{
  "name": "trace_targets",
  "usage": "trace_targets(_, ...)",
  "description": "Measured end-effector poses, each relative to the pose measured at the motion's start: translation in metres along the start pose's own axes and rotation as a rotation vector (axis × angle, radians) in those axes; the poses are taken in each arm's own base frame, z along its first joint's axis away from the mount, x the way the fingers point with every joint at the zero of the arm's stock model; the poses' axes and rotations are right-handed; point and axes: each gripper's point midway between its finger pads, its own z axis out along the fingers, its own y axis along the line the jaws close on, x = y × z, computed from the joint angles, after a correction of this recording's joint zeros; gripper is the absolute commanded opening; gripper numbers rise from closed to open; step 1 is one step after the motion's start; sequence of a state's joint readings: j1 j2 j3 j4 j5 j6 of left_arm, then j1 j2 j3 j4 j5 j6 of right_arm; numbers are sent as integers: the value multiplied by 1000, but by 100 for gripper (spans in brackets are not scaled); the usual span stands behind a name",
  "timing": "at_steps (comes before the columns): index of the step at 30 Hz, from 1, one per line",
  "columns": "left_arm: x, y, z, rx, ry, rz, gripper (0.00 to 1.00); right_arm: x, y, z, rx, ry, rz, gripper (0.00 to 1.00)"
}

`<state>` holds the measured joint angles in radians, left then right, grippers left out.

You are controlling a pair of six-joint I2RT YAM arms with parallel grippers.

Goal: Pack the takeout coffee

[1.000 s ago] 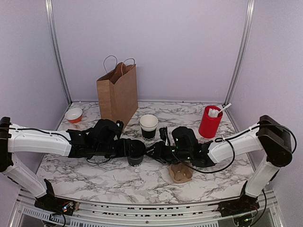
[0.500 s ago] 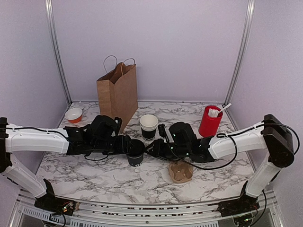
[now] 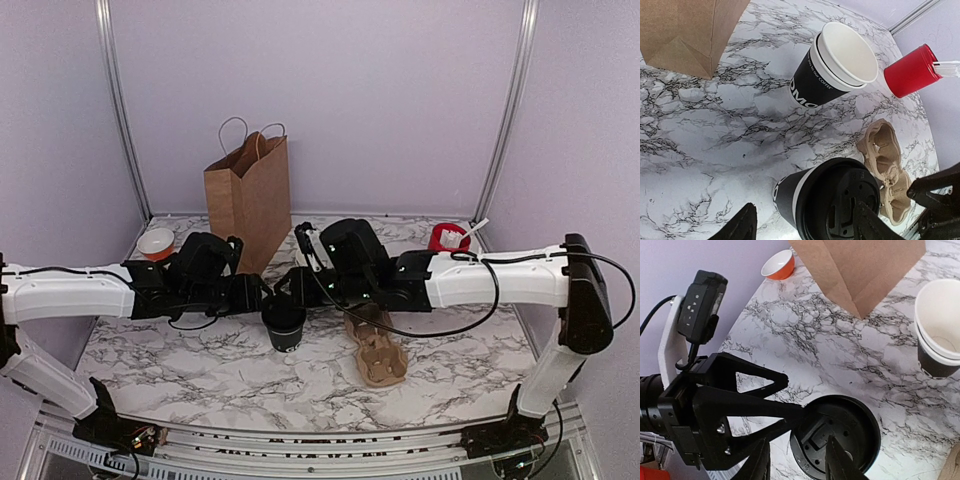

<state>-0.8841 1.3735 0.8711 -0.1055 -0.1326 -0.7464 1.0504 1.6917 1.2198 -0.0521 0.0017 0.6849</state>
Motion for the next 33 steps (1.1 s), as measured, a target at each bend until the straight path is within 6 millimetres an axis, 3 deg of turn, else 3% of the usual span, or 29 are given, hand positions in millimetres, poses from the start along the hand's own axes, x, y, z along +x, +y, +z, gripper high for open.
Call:
trace_targets(4, -3, 4, 0, -8, -4, -4, 65, 0, 7, 9, 54, 19, -93, 37)
trace_targets(11, -4, 6, 1, -12, -4, -10, 64, 19, -29, 21, 219, 94, -177, 40)
trace_targets(16, 1, 11, 2, -18, 8, -12, 64, 20, -39, 17, 276, 102, -208, 43)
trace_targets(33, 11, 15, 11, -8, 42, -24, 63, 23, -40, 27, 281, 125, -231, 46)
